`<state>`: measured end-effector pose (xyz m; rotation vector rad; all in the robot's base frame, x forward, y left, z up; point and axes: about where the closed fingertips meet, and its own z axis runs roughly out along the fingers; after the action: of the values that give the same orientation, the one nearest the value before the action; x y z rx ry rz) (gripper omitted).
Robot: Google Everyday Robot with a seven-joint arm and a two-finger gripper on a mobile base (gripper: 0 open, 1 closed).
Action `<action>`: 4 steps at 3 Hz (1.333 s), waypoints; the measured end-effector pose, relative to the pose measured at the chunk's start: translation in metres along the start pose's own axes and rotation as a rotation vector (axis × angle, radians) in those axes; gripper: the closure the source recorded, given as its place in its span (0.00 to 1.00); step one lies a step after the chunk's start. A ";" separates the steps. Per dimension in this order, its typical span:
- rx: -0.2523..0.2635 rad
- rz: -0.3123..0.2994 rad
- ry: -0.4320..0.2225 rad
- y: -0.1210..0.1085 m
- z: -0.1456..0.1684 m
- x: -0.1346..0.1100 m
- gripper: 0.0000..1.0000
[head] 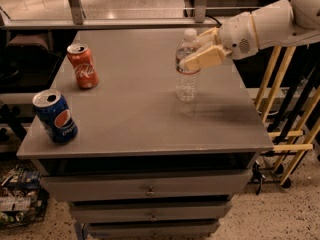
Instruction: Knock water bottle over
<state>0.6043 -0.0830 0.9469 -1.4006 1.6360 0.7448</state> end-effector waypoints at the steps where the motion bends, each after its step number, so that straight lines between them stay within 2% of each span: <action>1: 0.002 -0.043 -0.034 0.003 -0.006 -0.020 0.88; 2: 0.054 -0.137 0.048 0.006 -0.020 -0.038 1.00; 3: 0.099 -0.249 0.211 0.012 -0.020 -0.046 1.00; 4: 0.078 -0.377 0.399 0.025 -0.009 -0.042 1.00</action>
Offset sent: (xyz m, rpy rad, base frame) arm -0.0149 -0.0161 0.0762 -0.2640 -0.2716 -0.0210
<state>0.5789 -0.0651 0.9862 -1.8147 1.5977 0.1880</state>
